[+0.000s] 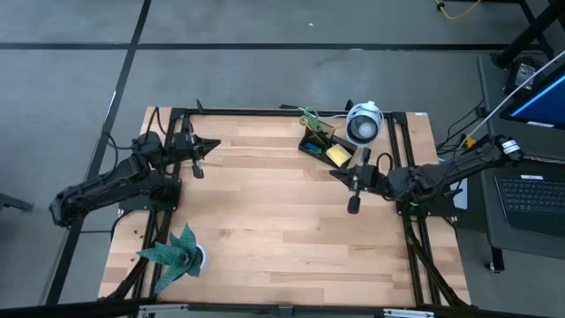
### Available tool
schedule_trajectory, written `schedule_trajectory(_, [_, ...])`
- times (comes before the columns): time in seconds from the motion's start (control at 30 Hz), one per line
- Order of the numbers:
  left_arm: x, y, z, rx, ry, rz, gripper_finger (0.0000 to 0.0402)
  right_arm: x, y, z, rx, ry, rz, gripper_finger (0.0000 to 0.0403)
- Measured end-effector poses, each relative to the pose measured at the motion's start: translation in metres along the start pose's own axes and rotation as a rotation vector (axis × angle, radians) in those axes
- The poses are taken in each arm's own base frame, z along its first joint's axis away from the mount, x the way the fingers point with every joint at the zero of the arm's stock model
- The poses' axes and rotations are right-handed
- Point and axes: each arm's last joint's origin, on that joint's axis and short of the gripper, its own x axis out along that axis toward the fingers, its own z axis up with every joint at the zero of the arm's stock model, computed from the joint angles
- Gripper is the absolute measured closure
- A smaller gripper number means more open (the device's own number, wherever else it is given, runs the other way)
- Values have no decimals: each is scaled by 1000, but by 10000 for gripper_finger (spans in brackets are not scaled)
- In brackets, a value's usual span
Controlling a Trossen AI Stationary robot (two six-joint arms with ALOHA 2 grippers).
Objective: Pick and place office supplies into organizer
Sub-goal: Return to Home Position
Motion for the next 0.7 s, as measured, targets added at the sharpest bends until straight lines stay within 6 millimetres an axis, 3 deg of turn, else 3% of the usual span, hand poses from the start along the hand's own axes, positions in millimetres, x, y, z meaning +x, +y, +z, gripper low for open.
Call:
schedule_trajectory(0.27, [-1, -4, -37, -35, -68, 72, 400, -1, 1, -4, 10, 33, 5, 402])
schedule_trajectory(0.43, [-1, -4, -48, -38, -46, 132, 400, 1, 3, -7, 46, 35, 11, 402])
schedule_trajectory(0.7, [-1, -5, -51, -32, -17, 106, 400, -3, 4, -44, 133, -82, 112, 402])
